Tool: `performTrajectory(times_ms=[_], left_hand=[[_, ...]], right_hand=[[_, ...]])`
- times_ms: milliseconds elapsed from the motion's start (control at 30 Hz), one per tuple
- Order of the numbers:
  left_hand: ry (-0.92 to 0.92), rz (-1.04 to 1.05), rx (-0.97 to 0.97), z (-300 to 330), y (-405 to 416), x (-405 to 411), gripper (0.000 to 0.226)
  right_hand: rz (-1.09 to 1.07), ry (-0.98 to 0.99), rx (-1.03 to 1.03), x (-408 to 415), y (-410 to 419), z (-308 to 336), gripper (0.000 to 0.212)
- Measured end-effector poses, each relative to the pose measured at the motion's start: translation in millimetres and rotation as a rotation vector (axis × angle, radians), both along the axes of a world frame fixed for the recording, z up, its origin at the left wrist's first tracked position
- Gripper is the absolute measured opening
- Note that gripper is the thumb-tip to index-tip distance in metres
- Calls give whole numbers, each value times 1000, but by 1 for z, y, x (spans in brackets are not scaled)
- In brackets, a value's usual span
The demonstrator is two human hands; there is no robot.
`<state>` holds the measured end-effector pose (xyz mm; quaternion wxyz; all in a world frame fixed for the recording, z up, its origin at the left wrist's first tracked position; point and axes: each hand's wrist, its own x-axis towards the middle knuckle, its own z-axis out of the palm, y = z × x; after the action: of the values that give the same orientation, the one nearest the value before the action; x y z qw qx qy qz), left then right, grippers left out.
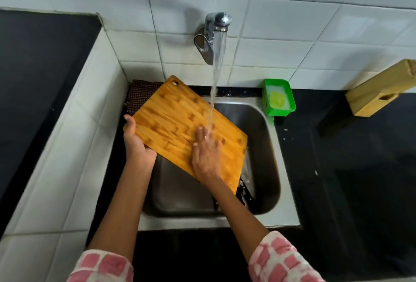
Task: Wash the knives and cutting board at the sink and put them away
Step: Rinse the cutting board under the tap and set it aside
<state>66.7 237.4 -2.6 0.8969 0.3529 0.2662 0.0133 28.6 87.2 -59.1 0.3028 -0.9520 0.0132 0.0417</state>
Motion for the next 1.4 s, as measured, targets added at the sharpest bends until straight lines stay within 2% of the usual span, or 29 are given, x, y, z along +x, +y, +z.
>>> performTrajectory(times_ms=[67,133,200,233,267,367,433,500,533,633,733,767,833,900,933,1000,1067,1167,1300,1367,1400], left_hand=[[-17,43,-18,-3,3,1,50],[-4,81,-36,-2,7,0,48],[-8,100,-43,-1,13,-2,48],[-8,101,-44,-1,14,-2,47],[5,103,-45,-1,16,-1,46],[81,110,-59,-4,15,-3,45],[110,120,-71,-9,15,-5,48],[131,121,-78,-14,17,-4,51],[149,110,-82,-17,19,-4,50],[232,38,-107,-25,15,-8,42],[349,-22,-50,-26,2,-9,24],[389,-7,-18,-27,-4,-9,21],[512,69,147,-30,-12,-6,32],[668,31,571,-37,-20,-8,40],[677,-103,816,-40,-25,-9,41],[646,-402,1207,-52,-37,-9,51],[533,-643,1341,-54,-54,-4,61],[189,-820,1329,-30,-97,8,54],[-138,-796,1065,18,-144,16,51],[-253,-835,1141,21,-141,19,50],[-233,-845,1181,18,-133,22,49]], right_hand=[[186,-56,-26,-15,16,8,61],[250,-50,-75,-28,5,2,54],[87,72,-166,-27,-27,-17,50],[-28,174,-145,-25,-42,-23,51],[-122,245,-55,-22,-52,-26,54],[-401,178,290,-17,-61,-20,72],[-615,285,500,-10,-70,-9,70],[-664,410,747,-8,-83,4,54],[-660,407,769,-8,-89,9,48],[-669,280,665,-6,-108,23,42],[-639,197,623,-3,-126,50,43],[-630,178,604,-3,-132,61,41],[-608,131,551,-3,-142,82,39],[-577,96,502,-5,-147,98,39],[-561,79,482,-5,-148,105,38],[-538,52,432,-6,-143,116,36],[-505,28,392,-4,-131,124,28],[-426,64,352,-1,-102,126,13],[-349,103,279,-1,-67,116,22],[-337,126,267,-2,-61,116,26],[-330,127,260,-2,-59,116,28]])
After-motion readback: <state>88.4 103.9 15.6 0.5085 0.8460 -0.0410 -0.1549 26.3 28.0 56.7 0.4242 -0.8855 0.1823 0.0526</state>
